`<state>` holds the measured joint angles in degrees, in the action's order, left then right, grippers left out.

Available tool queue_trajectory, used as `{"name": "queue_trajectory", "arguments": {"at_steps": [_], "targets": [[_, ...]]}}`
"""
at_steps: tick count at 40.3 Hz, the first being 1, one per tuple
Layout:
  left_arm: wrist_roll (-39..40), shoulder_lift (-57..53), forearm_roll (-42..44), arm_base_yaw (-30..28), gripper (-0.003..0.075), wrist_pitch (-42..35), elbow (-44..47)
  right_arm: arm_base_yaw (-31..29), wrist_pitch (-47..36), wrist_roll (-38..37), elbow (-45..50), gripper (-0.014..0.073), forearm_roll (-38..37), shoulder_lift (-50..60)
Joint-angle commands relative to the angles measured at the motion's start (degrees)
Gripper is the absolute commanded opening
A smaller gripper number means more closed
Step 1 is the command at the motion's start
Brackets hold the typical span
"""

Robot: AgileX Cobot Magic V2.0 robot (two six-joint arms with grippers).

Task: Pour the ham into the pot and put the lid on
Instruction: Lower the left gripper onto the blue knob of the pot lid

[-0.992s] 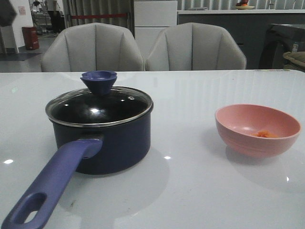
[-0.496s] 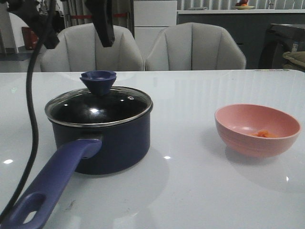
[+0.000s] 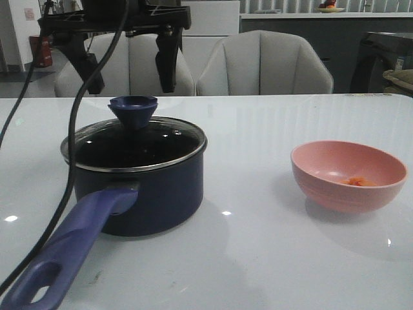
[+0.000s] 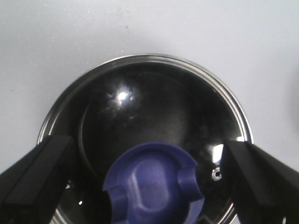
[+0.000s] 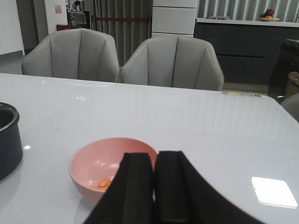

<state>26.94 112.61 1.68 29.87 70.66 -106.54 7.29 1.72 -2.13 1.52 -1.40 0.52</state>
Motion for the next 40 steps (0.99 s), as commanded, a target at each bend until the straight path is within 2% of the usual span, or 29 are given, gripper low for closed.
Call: {"name": "queue_trajectory", "arguments": {"at_steps": [1, 28, 40], "targets": [[1.2, -2.0, -1.7, 0.4, 0.0667, 3.0, -3.1, 0.1, -4.8, 0.1, 0.6, 0.0161, -0.6, 1.2], [0.9, -1.0, -4.0, 1.1, 0.0661, 3.1, -3.1, 0.1, -4.8, 0.1, 0.6, 0.0161, -0.6, 1.2], [0.8, -3.2, -1.3, 1.2, 0.0661, 3.1, -0.5, 0.1, -4.8, 0.1, 0.6, 0.0161, -0.6, 1.2]]}}
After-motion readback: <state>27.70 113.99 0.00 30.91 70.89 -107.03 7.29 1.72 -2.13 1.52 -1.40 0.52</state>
